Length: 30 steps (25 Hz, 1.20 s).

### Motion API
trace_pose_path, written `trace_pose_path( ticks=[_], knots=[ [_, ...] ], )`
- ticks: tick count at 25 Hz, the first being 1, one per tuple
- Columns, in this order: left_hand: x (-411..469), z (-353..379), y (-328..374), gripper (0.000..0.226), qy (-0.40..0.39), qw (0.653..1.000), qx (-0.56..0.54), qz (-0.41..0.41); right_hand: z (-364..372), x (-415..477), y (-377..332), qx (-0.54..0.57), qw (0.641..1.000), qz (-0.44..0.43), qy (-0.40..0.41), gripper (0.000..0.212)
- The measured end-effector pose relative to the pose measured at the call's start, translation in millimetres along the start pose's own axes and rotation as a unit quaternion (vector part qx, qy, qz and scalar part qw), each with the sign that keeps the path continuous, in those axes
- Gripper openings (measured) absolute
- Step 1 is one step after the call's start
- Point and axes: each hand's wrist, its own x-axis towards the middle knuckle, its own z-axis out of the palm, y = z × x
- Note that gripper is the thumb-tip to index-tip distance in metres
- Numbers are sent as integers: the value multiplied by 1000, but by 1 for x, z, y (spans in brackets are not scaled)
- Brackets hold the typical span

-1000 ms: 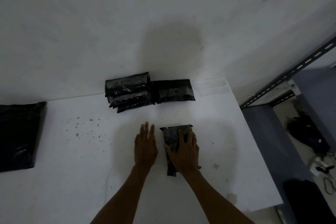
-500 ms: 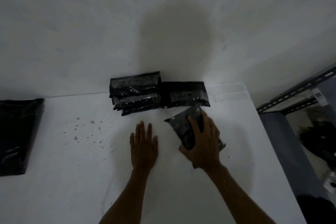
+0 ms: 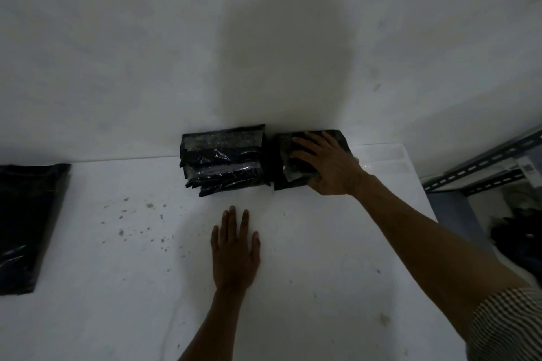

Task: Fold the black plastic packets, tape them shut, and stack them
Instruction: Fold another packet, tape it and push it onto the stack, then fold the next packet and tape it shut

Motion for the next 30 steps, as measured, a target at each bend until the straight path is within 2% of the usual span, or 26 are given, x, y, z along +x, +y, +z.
trace_pose_path(
  ticks=[3, 9, 12, 14, 16, 18, 20, 23, 26, 30],
  knots=[
    [0, -1, 0, 61, -5, 1000, 1, -4, 8, 1, -8, 21, 1000, 22, 4, 66],
    [1, -3, 2, 61, -9, 1000, -2, -8, 29, -3, -33, -10, 997, 79, 6, 61],
    [1, -3, 2, 61, -6, 1000, -7, -7, 31, -4, -50, -15, 990, 140, 33, 69],
    [0, -3, 1, 61, -1, 1000, -10, -6, 32, -7, -70, 1, 977, 193, 94, 73],
    [0, -3, 1, 61, 0, 1000, -13, -5, 42, -21, -102, 53, 948, 246, 196, 67],
    [0, 0, 0, 57, 3, 1000, -24, -3, 64, -42, -144, 102, 924, 253, 267, 57],
    [0, 0, -3, 53, 10, 998, -55, 10, 88, -60, -185, 143, 926, 250, 242, 51],
    [-8, 1, -26, 52, 10, 998, -49, 37, 112, -61, -225, 182, 944, 251, 109, 48],
    [-16, -9, -69, 52, 26, 998, -48, 44, 120, -33, -249, 175, 957, 227, 48, 49],
    [-21, -50, -158, 52, 125, 992, -11, -17, 124, 19, -301, 132, 980, 148, 7, 55]
  ],
)
